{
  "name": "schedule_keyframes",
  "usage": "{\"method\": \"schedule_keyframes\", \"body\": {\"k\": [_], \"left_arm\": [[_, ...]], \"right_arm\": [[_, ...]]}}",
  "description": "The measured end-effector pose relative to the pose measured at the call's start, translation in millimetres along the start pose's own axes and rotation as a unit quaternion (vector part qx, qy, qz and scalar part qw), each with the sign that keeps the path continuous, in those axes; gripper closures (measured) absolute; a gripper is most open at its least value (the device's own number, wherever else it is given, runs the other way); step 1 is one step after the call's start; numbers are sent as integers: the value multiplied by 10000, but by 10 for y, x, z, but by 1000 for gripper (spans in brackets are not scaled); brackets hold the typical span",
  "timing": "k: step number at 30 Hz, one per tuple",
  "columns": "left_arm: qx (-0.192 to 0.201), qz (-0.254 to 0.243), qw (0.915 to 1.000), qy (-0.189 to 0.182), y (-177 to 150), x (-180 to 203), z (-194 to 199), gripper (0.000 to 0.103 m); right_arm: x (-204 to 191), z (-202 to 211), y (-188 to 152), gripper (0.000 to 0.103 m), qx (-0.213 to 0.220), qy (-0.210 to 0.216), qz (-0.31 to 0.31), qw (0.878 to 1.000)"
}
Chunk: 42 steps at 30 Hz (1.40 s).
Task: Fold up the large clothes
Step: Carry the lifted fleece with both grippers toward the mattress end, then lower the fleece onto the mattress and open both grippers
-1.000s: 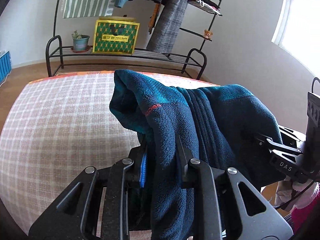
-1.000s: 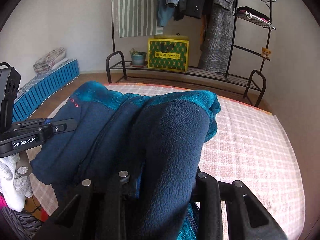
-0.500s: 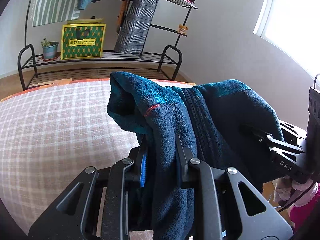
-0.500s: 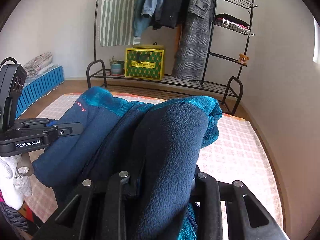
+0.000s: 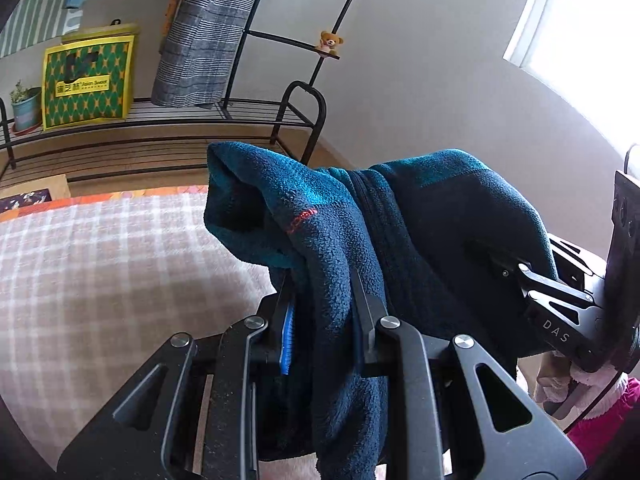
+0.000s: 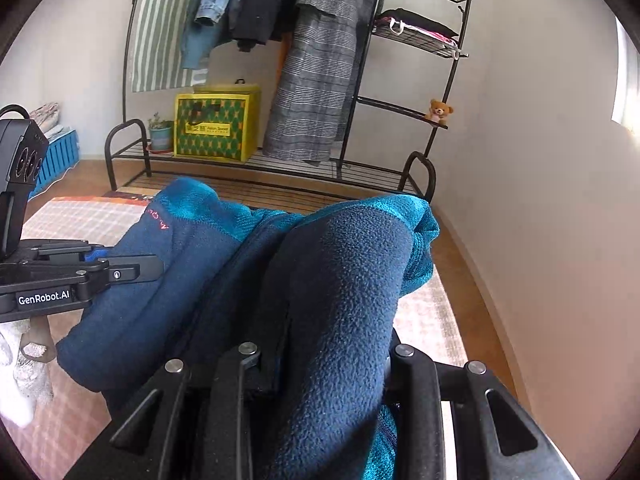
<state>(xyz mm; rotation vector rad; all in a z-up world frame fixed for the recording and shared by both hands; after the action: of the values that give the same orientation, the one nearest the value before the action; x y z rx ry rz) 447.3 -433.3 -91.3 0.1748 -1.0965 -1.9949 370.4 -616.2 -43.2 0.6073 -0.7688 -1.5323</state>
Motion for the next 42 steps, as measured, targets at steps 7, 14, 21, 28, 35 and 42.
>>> {"method": "schedule_keyframes", "body": {"k": [7, 14, 21, 28, 35, 42], "left_arm": [[92, -59, 9999, -79, 483, -61, -984, 83], [-62, -46, 9996, 271, 449, -179, -1616, 83], [-704, 129, 9945, 764, 303, -606, -1833, 74], [-474, -182, 9943, 932, 354, -497, -1518, 70], [-58, -600, 9937, 946, 460, -137, -801, 70], [392, -876, 9916, 868, 590, 382, 268, 70]], "right_arm": [[522, -835, 305, 73, 131, -84, -246, 9996], [776, -1571, 263, 73, 10, -142, -239, 9996], [1431, -2138, 18, 45, -982, -714, -1286, 9842], [1458, -1960, 50, 38, -792, -993, -1376, 9823], [1381, -1369, 162, 38, -483, -936, -1371, 9849], [1129, -406, 373, 38, -36, -715, -1333, 9885]]}}
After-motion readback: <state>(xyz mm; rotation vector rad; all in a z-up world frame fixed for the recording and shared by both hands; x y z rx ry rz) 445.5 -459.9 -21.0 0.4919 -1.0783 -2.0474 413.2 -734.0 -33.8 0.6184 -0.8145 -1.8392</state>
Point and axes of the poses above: each gripper's, at about its wrist camera, not at the fingertips, and z roughly against the way its jaws point, x to its right, y to its top, the point moved 2 cm from there along -z, roughly the way its jaws point, and after that the axes turned 10 degrees about -z, right-handed, at the moved point
